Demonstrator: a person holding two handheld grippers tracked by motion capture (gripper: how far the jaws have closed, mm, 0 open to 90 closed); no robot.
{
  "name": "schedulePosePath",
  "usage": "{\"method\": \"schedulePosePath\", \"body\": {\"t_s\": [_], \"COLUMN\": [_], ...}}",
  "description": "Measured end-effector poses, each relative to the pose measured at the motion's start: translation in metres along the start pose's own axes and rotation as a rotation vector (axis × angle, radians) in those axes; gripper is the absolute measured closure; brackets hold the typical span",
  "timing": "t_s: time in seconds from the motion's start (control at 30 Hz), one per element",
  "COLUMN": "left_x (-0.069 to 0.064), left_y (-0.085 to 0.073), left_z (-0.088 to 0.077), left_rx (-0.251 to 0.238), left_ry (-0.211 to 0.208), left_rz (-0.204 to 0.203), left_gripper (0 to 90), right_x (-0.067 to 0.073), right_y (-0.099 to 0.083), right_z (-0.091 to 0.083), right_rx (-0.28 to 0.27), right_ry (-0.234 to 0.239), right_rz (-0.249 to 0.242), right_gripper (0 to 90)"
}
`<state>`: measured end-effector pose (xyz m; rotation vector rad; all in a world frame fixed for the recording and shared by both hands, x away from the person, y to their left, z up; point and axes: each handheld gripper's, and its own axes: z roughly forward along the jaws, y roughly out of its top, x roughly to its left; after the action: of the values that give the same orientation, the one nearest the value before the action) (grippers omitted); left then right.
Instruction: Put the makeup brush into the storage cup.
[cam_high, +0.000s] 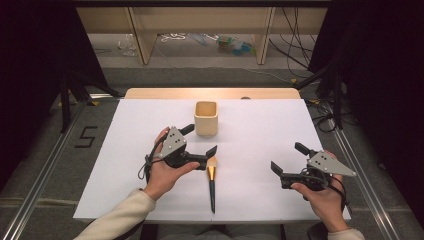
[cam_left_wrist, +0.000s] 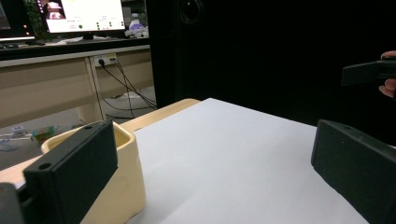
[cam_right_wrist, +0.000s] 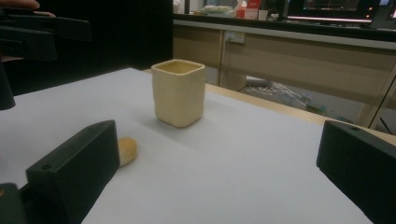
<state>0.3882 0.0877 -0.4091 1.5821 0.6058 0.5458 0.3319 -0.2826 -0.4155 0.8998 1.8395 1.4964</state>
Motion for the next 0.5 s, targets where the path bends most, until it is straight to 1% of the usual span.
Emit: {"method": "schedulePosePath", "body": {"t_s": [0.03, 0.23, 0.3, 0.33, 0.5], "left_x": [-0.001, -0.004, -0.005, -0.005, -0.007], "left_y": [0.0, 0.0, 0.001, 0.001, 0.001], "left_z": [0.001, 0.008, 0.01, 0.012, 0.015], "left_rx": [-0.001, 0.004, 0.006, 0.007, 0.015], "left_ry": [-0.001, -0.011, -0.023, -0.024, -0.027], "left_rz": [-0.005, 0.001, 0.007, 0.003, 0.011], "left_gripper": [0.0, 0.0, 0.0, 0.0, 0.0], "right_x": [0.0, -0.001, 0.0, -0.001, -0.001], "right_y": [0.0, 0.0, 0.0, 0.0, 0.0], "right_z": [0.0, 0.0, 0.0, 0.0, 0.001], "right_rx": [-0.002, -0.002, -0.002, -0.001, -0.001], "right_ry": [0.0, 0.0, -0.001, -0.001, -0.007], "right_rz": [-0.004, -0.005, -0.004, -0.005, -0.006], "right_gripper": [0.4, 0.4, 0.4, 0.4, 0.5]}}
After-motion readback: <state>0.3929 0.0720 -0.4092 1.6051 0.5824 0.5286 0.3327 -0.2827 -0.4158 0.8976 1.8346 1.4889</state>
